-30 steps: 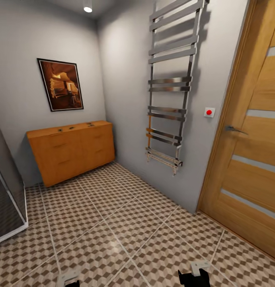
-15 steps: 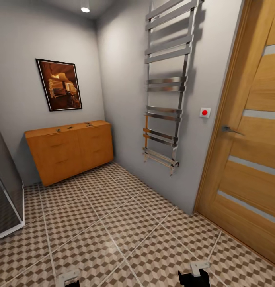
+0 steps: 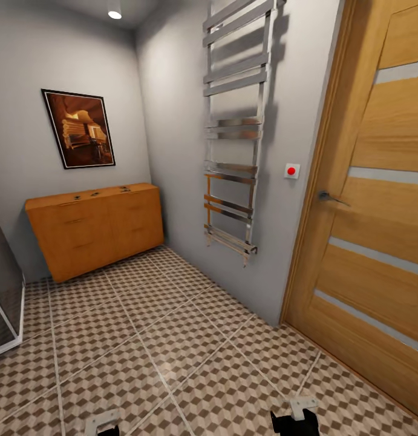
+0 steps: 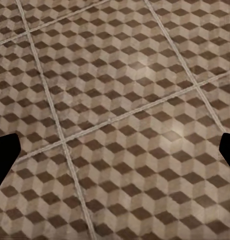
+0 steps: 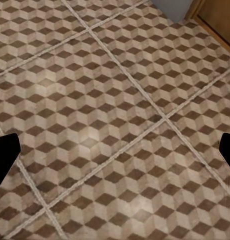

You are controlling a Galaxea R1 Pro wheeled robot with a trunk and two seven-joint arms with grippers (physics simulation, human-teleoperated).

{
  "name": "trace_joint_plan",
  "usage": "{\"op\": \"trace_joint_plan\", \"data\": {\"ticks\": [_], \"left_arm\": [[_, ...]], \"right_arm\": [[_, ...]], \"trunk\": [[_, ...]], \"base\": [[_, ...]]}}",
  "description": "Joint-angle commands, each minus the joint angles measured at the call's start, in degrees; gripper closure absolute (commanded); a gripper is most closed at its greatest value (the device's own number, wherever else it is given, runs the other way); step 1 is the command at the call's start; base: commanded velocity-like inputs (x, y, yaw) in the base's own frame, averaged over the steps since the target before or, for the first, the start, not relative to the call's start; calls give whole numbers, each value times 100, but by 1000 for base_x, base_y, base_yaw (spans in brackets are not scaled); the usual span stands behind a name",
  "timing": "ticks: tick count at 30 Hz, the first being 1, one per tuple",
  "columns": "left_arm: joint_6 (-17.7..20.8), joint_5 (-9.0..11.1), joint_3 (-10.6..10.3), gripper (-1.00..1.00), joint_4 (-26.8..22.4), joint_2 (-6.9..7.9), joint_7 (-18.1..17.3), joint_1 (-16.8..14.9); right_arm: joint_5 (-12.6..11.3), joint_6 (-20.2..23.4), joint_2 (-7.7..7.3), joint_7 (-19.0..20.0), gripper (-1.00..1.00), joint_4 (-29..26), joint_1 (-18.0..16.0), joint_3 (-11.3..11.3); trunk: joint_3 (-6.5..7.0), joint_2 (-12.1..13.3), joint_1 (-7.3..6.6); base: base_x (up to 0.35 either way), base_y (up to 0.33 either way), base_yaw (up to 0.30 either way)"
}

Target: Take the four mousetraps from the cabinet in the bathroom and place them on the bathroom floor. Make sure all four end up on the same floor surface, and ensure that at least two of them are either under or directly next to the same bathroom sink.

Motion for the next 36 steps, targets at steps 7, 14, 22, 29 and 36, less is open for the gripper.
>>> {"op": "trace_joint_plan", "data": {"ticks": [7, 14, 22, 29, 36], "left_arm": [[-40, 27, -2, -100, -31, -37, 520, -3], [-31, 30, -10, -100, -36, -41, 637, -3], [-20, 22, -19, -100, -29, -35, 647, -3], [-19, 16, -28, -100, -21, -32, 639, -3], [-20, 21, -32, -100, -13, -31, 636, -3]], "right_arm": [[56, -11, 1, -2, -100, 5, -4, 2], [60, -10, 2, -2, -100, 5, -4, 2], [59, -9, 2, -2, -100, 5, -4, 2], [60, -13, 1, -2, -100, 5, -4, 2], [60, -12, -2, -2, -100, 19, -4, 2]], "trunk": [[-6, -3, 0], [-6, -3, 0], [-6, -3, 0], [-6, -3, 0], [-6, -3, 0]], "base": [[-46, -260, 0], [-11, -258, 0], [-1, -316, 0], [0, -335, 0], [0, -152, 0]]}}
